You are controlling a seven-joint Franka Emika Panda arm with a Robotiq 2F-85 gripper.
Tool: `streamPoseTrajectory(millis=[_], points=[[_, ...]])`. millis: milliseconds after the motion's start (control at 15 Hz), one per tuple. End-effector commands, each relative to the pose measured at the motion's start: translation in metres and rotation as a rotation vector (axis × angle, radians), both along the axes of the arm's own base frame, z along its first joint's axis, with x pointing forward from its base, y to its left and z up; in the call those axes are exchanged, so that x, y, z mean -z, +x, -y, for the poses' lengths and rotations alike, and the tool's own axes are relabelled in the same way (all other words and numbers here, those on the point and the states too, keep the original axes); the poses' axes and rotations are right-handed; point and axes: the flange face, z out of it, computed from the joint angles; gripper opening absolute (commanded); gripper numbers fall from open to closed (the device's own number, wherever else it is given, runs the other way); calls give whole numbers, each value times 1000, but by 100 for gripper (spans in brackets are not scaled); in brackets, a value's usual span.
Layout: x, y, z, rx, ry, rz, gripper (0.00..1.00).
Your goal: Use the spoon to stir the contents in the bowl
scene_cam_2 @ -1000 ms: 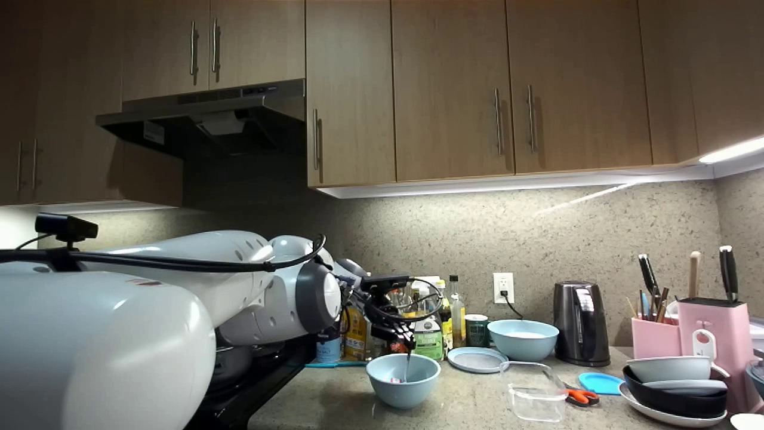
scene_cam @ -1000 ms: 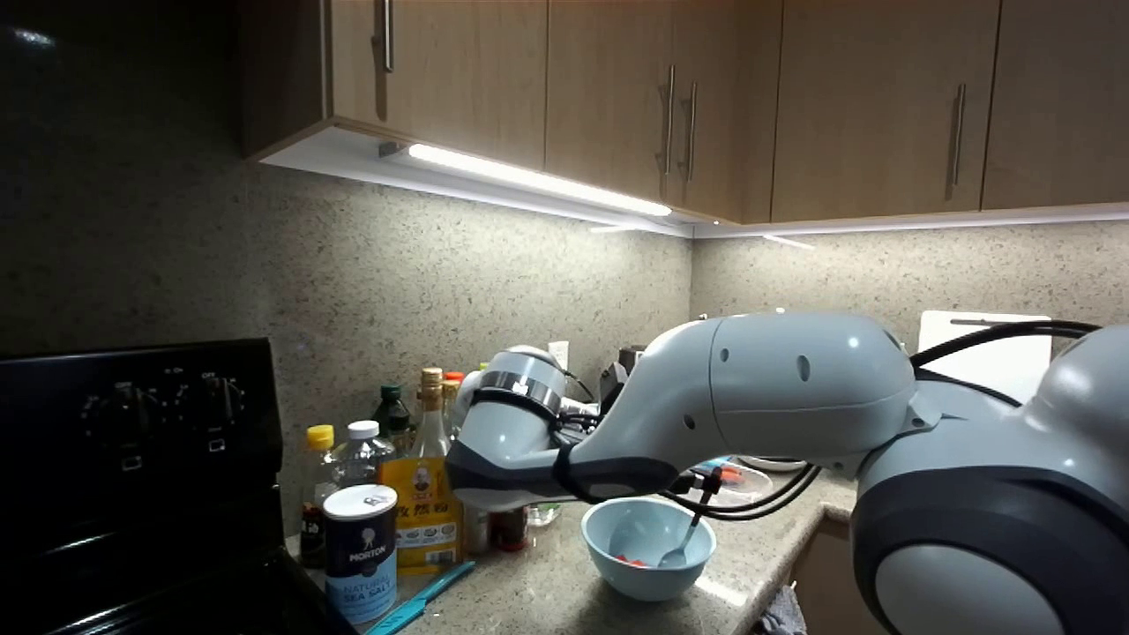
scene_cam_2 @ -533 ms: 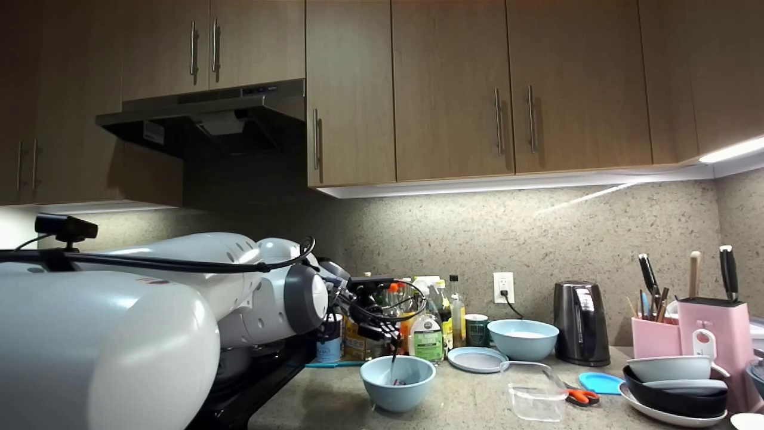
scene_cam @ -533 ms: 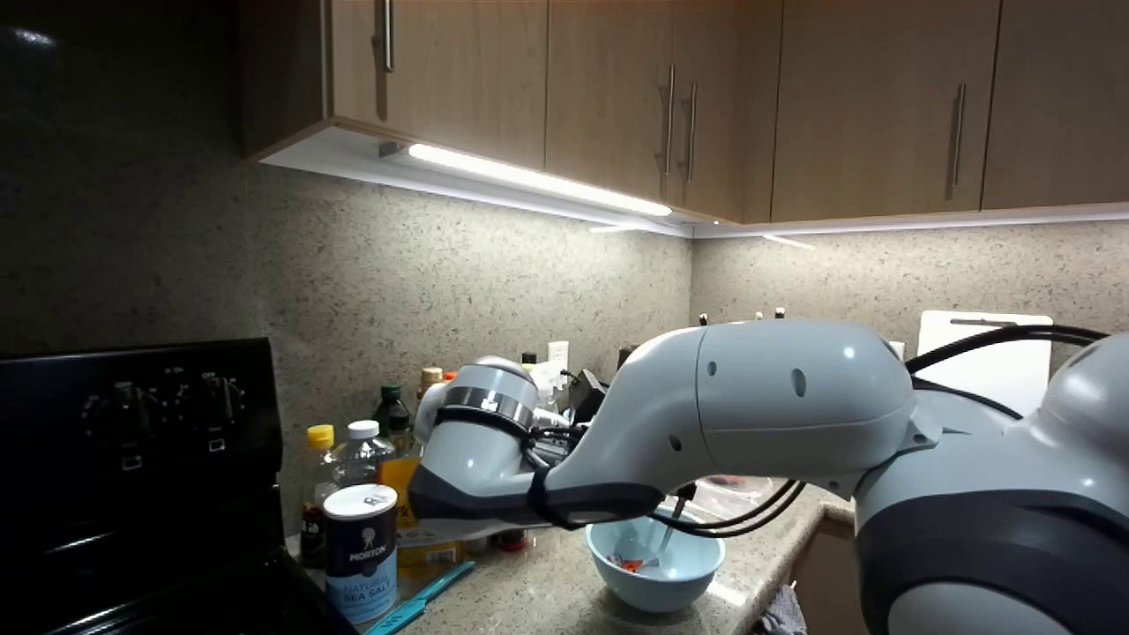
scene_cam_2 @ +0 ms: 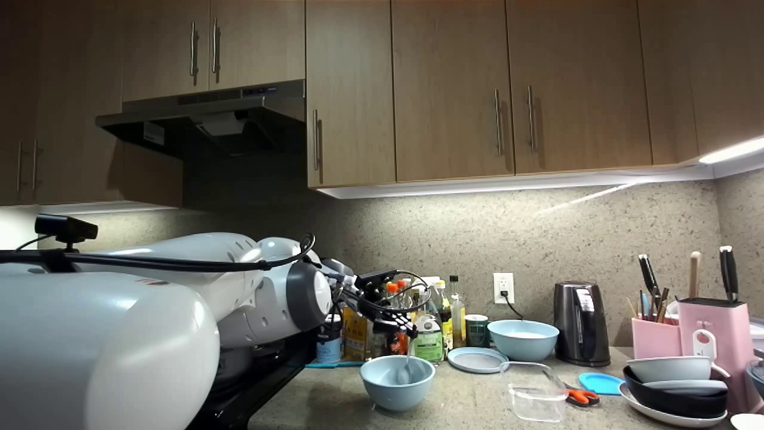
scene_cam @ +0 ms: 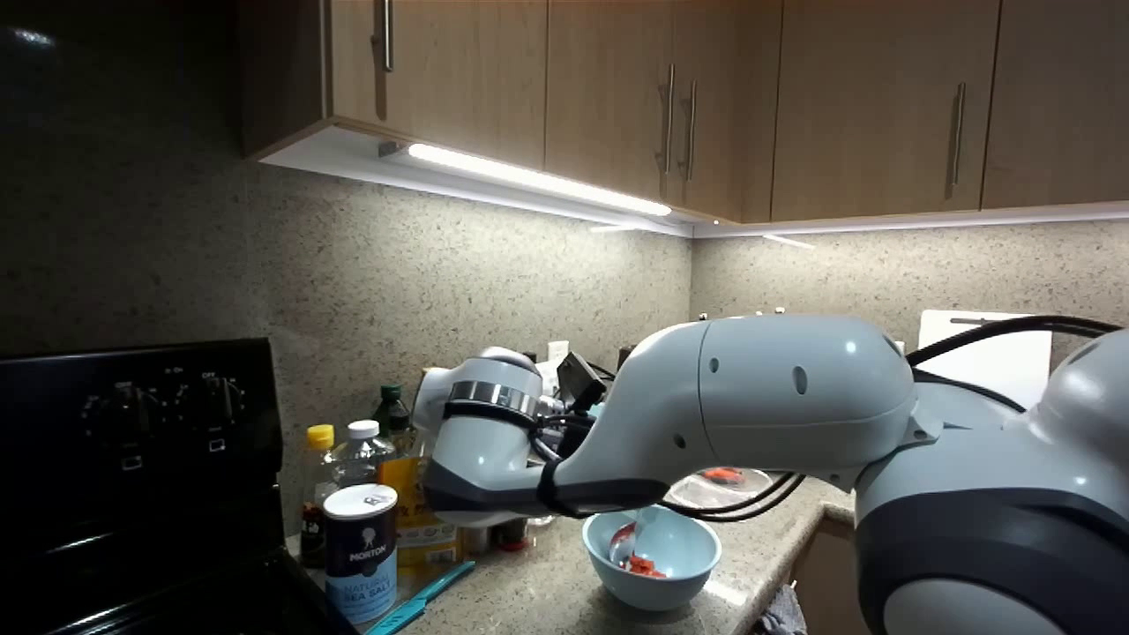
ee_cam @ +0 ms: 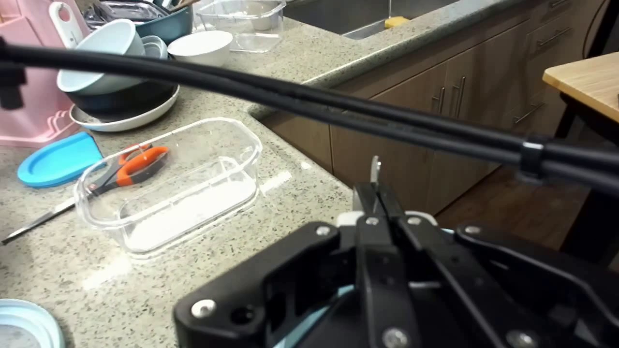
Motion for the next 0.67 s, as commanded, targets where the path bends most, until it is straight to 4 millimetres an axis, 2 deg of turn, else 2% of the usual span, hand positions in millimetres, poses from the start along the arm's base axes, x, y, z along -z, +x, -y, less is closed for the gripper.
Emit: streamPoseTrajectory(millis=[0,333,600], points=[[-21,12,21,25,23,62,1],[-30,10,53,145,7,72,1],[-22,-7,62,267,-33,28,1]])
